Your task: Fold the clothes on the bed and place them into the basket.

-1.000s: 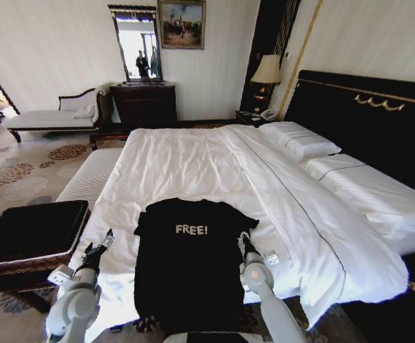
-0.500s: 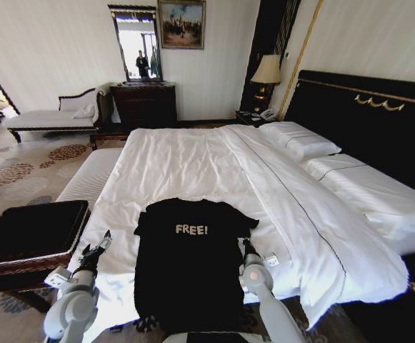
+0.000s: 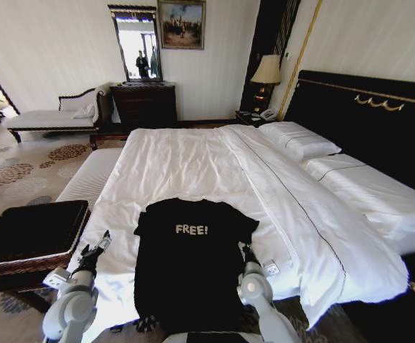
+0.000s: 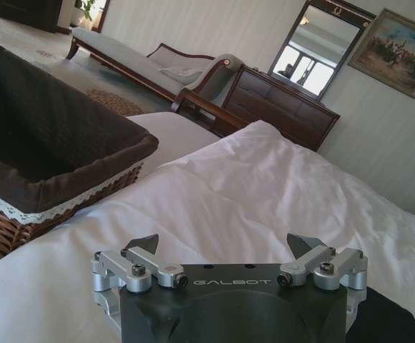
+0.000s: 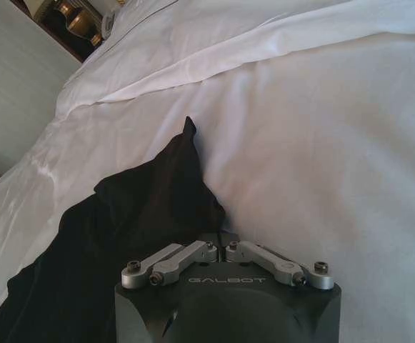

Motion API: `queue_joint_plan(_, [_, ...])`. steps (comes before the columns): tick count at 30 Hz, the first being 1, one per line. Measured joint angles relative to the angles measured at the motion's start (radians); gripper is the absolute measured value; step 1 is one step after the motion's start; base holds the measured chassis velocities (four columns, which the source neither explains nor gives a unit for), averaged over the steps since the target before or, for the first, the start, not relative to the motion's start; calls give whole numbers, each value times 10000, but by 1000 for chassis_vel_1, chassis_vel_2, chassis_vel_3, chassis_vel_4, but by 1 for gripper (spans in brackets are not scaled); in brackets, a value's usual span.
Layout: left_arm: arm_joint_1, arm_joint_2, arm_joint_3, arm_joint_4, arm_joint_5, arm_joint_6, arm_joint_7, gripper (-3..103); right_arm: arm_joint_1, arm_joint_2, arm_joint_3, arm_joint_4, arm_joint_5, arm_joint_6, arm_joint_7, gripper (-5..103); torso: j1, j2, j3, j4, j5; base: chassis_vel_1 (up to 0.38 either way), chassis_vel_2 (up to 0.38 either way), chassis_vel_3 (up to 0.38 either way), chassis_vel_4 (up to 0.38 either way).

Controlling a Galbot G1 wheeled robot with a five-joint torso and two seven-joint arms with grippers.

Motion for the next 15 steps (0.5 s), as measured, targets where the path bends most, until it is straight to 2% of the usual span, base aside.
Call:
queue_joint_plan(3, [-55, 31, 8, 274, 7, -34, 13, 100, -67, 56, 26, 105, -91, 75, -130, 13, 0, 0, 0, 1, 0, 0, 0, 0, 0])
queue_joint_plan(4, [-55, 31, 8, 274, 7, -34, 13, 100, -67, 56, 26, 105, -91, 75, -130, 13, 0, 0, 0, 1, 0, 0, 0, 0, 0])
queue_joint_plan(7, [-296, 108, -13, 775, -209, -27, -46, 100, -194, 215, 174, 470, -302, 375, -194, 30, 0, 0, 0, -1, 0, 0, 0, 0, 0])
queue_joint_plan(11, [-414, 155, 1, 1218, -366, -16, 30, 100, -258, 294, 423, 862, -536, 707, -256, 30, 0, 0, 0, -2, 0, 0, 0, 0, 0])
queue_joint_plan(12, [-395, 152, 106, 1348, -307, -56, 201, 100, -267, 295, 598, 1061, -571, 831, -323, 46, 0, 0, 1, 1, -2, 0, 0, 0, 0])
queue_joint_plan(14, [-329, 71, 335, 1284, -368, -81, 419, 100, -261, 248, 930, 1355, -381, 905, -419, 57, 0, 0, 1, 2, -1, 0, 0, 0, 0])
queue_joint_plan(15, [-329, 71, 335, 1284, -368, -81, 419, 100, -261, 248, 930, 1355, -381, 905, -419, 57, 0, 0, 1, 2, -1, 0, 0, 0, 0])
